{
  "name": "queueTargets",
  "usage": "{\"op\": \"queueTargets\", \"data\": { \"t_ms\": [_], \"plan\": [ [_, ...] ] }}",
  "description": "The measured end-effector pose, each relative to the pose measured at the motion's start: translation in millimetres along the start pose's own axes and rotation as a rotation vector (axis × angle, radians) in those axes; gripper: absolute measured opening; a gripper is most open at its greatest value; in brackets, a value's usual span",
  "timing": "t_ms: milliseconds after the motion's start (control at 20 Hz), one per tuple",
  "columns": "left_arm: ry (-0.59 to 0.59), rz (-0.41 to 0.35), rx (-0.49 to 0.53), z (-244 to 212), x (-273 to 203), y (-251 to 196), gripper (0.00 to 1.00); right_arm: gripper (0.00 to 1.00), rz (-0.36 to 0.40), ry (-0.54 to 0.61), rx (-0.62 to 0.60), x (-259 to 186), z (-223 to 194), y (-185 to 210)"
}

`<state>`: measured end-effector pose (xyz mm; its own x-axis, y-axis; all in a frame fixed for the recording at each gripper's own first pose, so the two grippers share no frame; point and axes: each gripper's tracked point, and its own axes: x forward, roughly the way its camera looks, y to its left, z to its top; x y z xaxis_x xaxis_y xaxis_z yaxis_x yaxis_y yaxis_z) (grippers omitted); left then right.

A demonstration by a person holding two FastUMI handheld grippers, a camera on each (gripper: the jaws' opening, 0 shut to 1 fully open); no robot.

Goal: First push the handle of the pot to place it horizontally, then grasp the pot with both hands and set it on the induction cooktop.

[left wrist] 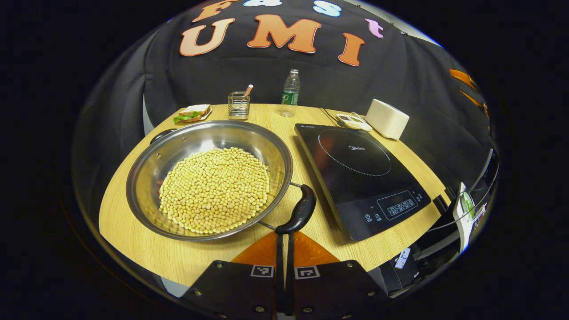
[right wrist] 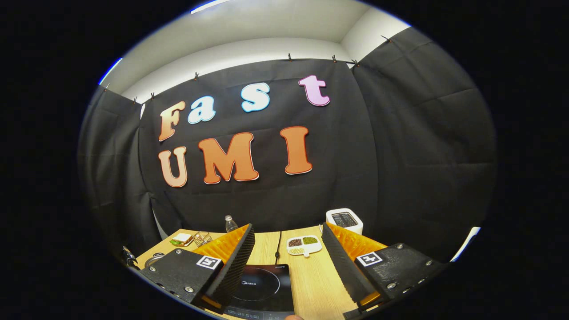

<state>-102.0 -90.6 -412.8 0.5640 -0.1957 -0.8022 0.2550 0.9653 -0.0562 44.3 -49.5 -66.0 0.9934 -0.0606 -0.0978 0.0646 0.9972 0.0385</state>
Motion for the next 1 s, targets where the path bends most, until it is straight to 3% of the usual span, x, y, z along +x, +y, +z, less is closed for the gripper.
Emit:
{"op": "queueTargets", "data": {
  "t_ms": [800,850,900,1000],
  "plan": [
    [0.003,-0.031,0.012,23.0,28.5,-23.9,0.02,0.95,-0.031,0.017,0.008,-2.6,-1.3,-6.5],
    [0.002,-0.033,0.006,25.2,30.6,-24.7,0.02,1.0,-0.034,0.018,0.011,-2.9,-0.7,-7.0],
    [0.002,-0.036,-0.003,26.8,32.9,-26.0,0.02,0.95,-0.038,0.018,0.013,-3.1,-0.3,-7.9],
    [0.002,-0.043,-0.019,30.6,37.7,-27.5,0.02,1.0,-0.046,0.016,0.013,-4.0,1.0,-9.9]
  ]
}}
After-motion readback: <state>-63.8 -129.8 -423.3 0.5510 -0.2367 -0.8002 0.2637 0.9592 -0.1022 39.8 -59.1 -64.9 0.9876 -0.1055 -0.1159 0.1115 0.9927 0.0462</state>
